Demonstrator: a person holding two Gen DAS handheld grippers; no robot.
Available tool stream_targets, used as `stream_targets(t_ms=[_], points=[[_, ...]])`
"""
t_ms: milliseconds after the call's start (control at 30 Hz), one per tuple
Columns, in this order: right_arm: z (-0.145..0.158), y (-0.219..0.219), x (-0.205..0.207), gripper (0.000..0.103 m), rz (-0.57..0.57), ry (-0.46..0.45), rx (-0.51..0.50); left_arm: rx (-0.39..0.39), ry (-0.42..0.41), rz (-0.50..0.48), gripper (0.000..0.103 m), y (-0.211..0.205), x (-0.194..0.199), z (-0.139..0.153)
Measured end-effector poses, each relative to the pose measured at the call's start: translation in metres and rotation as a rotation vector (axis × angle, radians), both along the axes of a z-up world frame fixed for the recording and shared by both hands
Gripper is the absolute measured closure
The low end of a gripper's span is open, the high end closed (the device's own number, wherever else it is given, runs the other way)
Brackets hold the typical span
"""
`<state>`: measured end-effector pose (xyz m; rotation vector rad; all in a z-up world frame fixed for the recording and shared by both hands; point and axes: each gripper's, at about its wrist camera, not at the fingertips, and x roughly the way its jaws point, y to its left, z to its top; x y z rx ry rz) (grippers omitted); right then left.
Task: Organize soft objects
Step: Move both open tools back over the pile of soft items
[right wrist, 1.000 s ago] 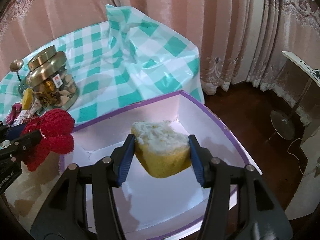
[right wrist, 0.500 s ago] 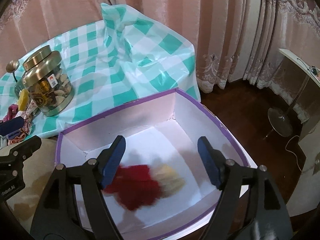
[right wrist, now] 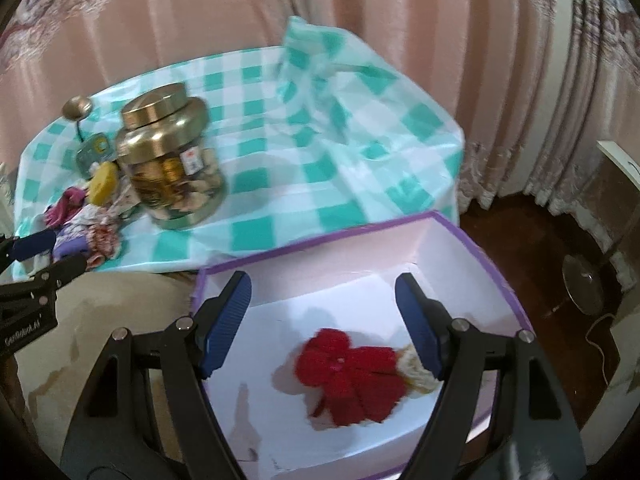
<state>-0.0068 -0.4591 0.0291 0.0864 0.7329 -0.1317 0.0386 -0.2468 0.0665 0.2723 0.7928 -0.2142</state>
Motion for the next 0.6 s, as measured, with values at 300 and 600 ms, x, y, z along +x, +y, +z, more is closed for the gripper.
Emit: stream_targets(t_ms=[300, 600], points=[[0.011, 0.071, 0.014, 0.026, 0.153, 0.004, -0.018, -0.034, -0.011, 0.128, 0.042, 0.070, 0.004, 0.001], [0.011, 0.144, 0.034, 0.026, 0.270, 0.028, -0.067, -0.070, 0.009, 0.236, 0.042, 0.135, 0.006, -0.011]])
